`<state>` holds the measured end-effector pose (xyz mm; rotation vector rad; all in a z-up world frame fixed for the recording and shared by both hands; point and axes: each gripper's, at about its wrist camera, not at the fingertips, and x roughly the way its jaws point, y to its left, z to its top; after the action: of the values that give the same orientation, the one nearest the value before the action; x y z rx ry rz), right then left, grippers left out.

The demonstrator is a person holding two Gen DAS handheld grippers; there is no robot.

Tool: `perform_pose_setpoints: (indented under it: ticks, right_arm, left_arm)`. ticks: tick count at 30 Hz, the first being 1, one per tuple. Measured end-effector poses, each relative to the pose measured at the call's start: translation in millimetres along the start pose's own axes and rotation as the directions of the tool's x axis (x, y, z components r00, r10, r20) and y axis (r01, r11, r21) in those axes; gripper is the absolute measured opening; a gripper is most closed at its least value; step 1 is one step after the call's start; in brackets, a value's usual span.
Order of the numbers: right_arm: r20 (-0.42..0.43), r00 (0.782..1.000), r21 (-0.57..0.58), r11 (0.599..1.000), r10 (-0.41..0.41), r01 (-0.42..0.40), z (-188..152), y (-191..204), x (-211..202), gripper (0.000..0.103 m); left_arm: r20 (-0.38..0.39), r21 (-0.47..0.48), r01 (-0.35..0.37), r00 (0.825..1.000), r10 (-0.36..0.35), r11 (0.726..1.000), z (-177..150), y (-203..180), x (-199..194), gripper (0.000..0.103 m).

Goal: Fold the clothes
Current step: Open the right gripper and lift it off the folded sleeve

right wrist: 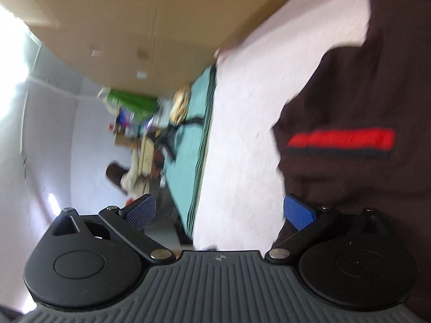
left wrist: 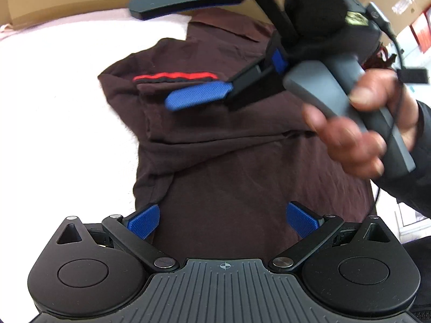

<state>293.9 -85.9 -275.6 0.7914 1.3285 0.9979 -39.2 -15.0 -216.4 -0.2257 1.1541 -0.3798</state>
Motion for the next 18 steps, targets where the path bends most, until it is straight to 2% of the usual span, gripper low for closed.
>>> perform_pose_setpoints:
  ticks: [2, 3, 5, 8, 10, 12, 15, 18]
  right_arm:
    - [0.001, 0.998, 0.015, 0.998, -0.063, 0.063, 6.2, -6.1, 4.7, 0.102]
    - [-0.031, 0.997, 0.004, 0.998, -0.065, 0.065, 5.2, -6.0, 10.6, 0.103]
    - [-0.121, 0.992, 0.006, 1.0, -0.017, 0.017, -1.8, -1.7, 20.3, 0.103]
    - [-0.106, 0.994, 0.011, 1.0, 0.01, -0.009, -19.2, 3.9, 9.1, 0.102]
    - [-0.018, 1.0, 0.033, 0.999, -0.003, 0.003, -25.7, 1.4, -10.3, 0.102]
    - [0.103, 0.993, 0.067, 0.997, -0.049, 0.042, -29.1, -4.8, -39.4, 0.102]
    - [0.225, 0.954, 0.061, 0.98, -0.197, 0.188, -35.3, -10.5, -82.3, 0.102]
    - [0.269, 0.895, 0.079, 0.934, -0.357, 0.349, -44.5, -17.4, -112.0, 0.102]
  left_arm:
    - [0.0, -0.001, 0.002, 1.0, -0.002, 1.0, 1.1, 0.5, 0.0, 0.103]
    - [0.0, -0.002, 0.005, 1.0, -0.005, 1.0, 2.4, 0.7, 0.8, 0.103]
    - [0.001, 0.0, 0.01, 1.0, -0.01, 1.0, 4.7, 1.4, 0.4, 0.103]
    - [0.009, 0.005, 0.011, 1.0, -0.012, 1.0, 8.7, 3.0, -3.7, 0.103]
    - [0.022, 0.0, 0.018, 1.0, -0.018, 1.0, 12.8, 4.5, -6.8, 0.103]
    - [0.04, 0.002, 0.014, 0.999, -0.015, 1.0, 19.9, 4.5, -8.6, 0.103]
    - [0.091, 0.015, 0.008, 0.996, -0.01, 1.0, 37.6, 0.7, -10.9, 0.103]
    - [0.146, 0.008, 0.03, 0.989, -0.031, 1.0, 60.2, -5.5, -6.1, 0.103]
